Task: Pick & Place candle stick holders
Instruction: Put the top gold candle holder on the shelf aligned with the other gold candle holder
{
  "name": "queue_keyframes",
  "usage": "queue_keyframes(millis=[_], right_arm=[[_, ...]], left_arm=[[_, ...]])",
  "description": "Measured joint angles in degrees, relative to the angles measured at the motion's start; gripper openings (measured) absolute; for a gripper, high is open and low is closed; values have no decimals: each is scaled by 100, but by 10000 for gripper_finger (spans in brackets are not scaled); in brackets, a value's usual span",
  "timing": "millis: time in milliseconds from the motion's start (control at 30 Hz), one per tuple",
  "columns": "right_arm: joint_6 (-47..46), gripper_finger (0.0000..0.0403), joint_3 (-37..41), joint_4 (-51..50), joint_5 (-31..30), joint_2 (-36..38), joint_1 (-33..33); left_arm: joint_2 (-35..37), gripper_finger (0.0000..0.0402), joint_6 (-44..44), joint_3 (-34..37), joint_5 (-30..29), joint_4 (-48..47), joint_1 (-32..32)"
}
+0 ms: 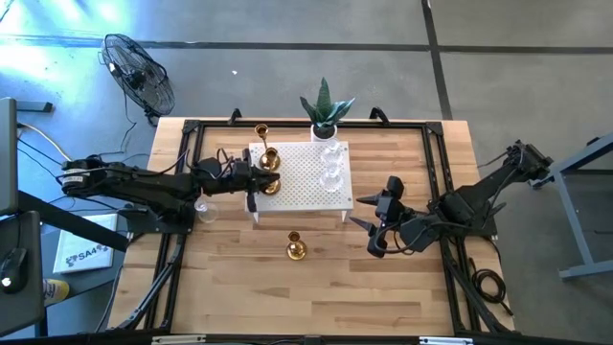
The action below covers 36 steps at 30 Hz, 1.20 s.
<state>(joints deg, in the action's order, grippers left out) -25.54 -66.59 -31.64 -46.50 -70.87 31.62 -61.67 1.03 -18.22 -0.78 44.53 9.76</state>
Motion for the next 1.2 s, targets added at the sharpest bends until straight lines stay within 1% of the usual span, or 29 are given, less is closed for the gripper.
queue_keyframes(millis=[333,500,667,800,867,1200], right_arm=[[0,224,0,-76,-2,0,0],[0,224,0,-88,-2,0,0],[0,224,0,-159,-2,0,-1],[0,224,0,-157,-3,-23,0],[0,225,0,-158,-1,-52,-1],[-11,225,0,-155,2,-153,0]], left_arm=[[0,4,-78,-4,-4,-62,1],[0,4,63,-4,48,-76,4],[0,4,111,-4,-207,-78,0],[-17,4,275,-9,-737,-235,0],[-31,4,345,-11,-893,-334,1],[-37,4,324,-9,-883,-360,1]])
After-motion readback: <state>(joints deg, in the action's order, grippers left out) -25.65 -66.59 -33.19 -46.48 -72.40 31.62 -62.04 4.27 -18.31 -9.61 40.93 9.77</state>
